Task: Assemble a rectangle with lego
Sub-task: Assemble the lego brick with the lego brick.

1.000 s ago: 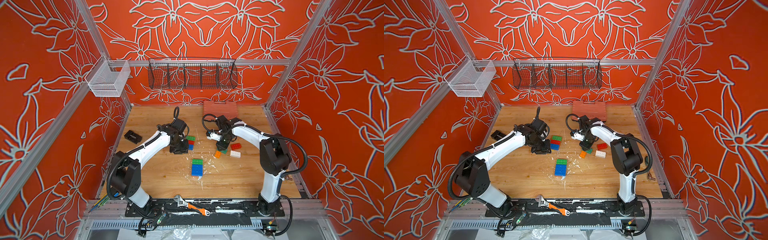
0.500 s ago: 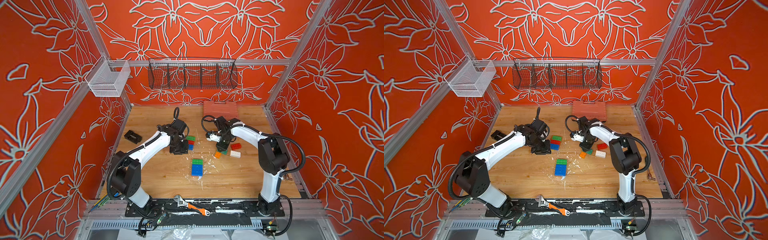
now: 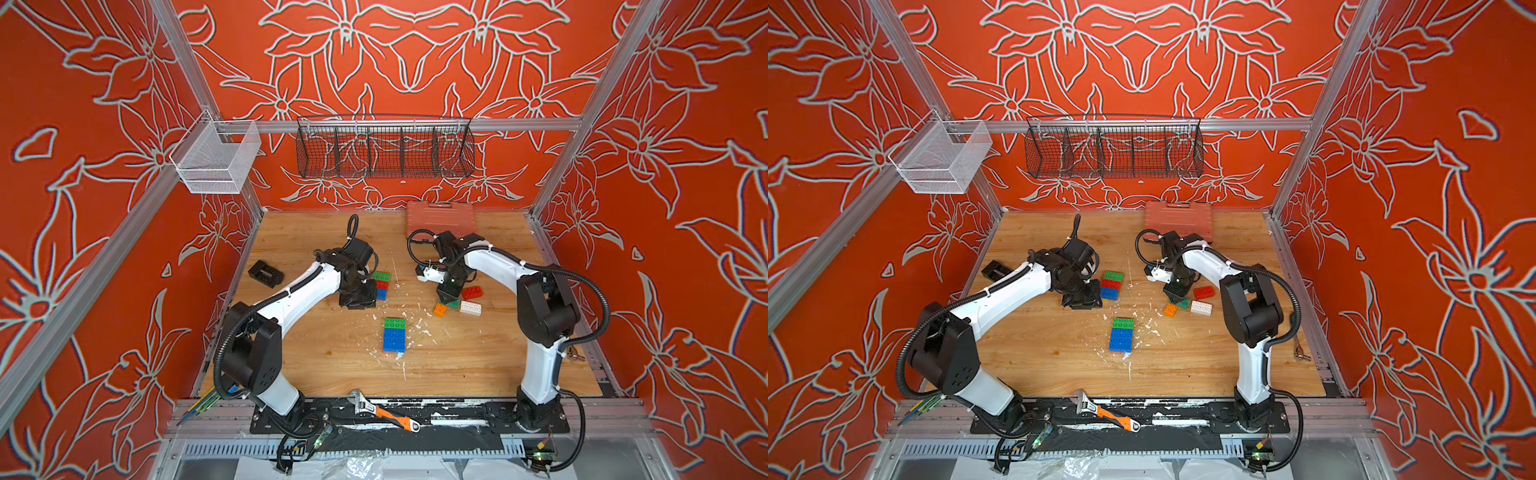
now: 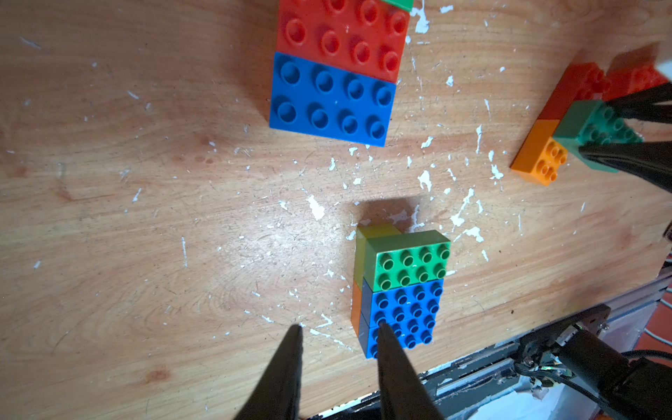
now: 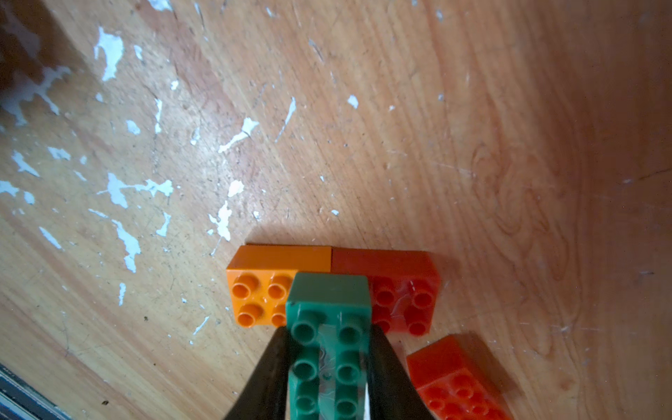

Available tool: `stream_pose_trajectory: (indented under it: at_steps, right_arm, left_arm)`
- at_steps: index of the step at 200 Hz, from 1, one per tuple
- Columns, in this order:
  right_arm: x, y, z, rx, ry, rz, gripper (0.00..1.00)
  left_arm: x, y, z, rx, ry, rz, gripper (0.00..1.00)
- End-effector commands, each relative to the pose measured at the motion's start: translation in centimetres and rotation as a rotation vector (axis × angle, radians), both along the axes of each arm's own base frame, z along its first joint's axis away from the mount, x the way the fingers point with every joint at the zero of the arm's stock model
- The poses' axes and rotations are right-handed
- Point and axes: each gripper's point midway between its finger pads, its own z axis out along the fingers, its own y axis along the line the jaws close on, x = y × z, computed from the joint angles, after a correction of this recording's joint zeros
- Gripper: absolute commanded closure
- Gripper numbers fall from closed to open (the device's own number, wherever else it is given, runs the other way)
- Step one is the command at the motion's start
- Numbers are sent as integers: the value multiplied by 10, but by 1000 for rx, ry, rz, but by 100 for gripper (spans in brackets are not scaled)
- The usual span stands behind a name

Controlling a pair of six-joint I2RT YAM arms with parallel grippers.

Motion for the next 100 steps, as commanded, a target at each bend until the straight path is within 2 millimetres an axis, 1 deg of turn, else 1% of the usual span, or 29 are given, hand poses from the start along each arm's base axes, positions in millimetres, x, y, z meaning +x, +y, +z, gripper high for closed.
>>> stream_pose_trajectory:
  at_steps: [1, 25, 48, 79, 100]
  right_arm:
    - [-12, -8, -13, -9, 58, 15, 100]
    - [-14, -8, -21, 7, 71, 21, 100]
    - [-15, -12, -28, -10, 92, 14, 100]
    - [-23, -9, -35, 12, 123, 5, 100]
    - [-28, -16, -43, -21, 153, 0, 100]
  left_arm:
    - [1, -3, 0, -9, 20, 0, 66]
    - [1, -4, -1, -12, 25, -3, 67]
    - [1, -4, -1, -11, 24, -3, 66]
    - [2, -5, -1, -14, 24, -3, 66]
    - [3, -5, -1, -15, 22, -4, 66]
